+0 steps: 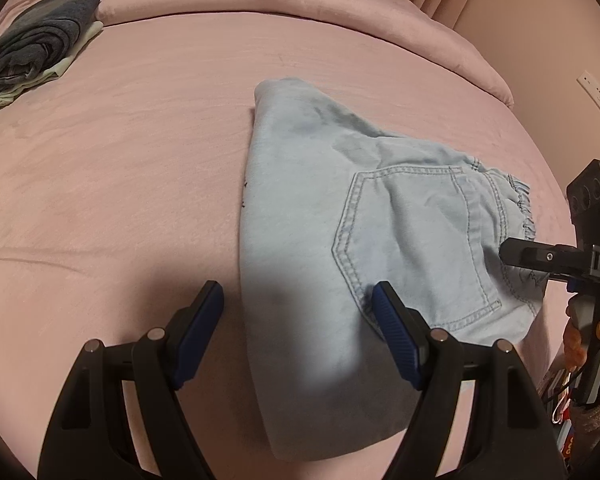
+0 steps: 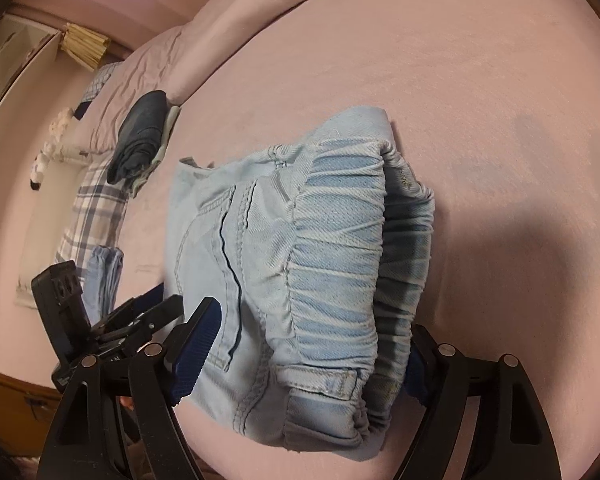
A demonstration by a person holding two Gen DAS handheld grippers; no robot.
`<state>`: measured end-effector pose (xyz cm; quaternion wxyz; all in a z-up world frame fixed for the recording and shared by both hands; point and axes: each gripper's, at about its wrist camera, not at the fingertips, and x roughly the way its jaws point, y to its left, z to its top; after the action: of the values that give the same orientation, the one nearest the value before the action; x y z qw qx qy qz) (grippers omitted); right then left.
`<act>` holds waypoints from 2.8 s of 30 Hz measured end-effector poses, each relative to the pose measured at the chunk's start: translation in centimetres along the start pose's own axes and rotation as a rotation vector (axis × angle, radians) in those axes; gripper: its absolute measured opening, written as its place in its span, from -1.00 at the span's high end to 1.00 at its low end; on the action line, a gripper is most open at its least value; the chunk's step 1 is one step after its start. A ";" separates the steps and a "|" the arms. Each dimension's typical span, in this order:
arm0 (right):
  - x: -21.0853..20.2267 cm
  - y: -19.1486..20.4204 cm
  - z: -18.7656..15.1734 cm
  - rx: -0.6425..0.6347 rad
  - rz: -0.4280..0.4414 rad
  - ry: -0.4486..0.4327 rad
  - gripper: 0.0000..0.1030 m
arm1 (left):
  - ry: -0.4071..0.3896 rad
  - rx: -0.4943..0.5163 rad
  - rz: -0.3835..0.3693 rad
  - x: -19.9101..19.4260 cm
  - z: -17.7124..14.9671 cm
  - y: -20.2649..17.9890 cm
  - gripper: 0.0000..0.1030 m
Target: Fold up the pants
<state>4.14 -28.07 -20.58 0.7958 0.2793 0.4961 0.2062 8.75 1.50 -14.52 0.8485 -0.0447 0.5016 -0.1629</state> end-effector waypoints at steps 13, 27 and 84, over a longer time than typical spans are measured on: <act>0.5 0.3 0.4 -0.013 -0.002 -0.002 -0.62 | 0.014 0.022 -0.025 0.6 1.1 -0.8 -0.48; 1.5 2.3 1.0 -0.108 -0.070 -0.013 -0.66 | 0.013 0.049 -0.028 1.1 1.9 -2.6 -0.35; -0.6 2.4 0.4 -0.103 -0.096 -0.076 -0.14 | -0.033 0.071 -0.005 0.2 1.4 -3.1 0.07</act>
<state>4.12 -26.74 -18.45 0.8364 0.2217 0.4669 0.1824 9.35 -1.63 -13.24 0.8572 -0.0183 0.4813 -0.1821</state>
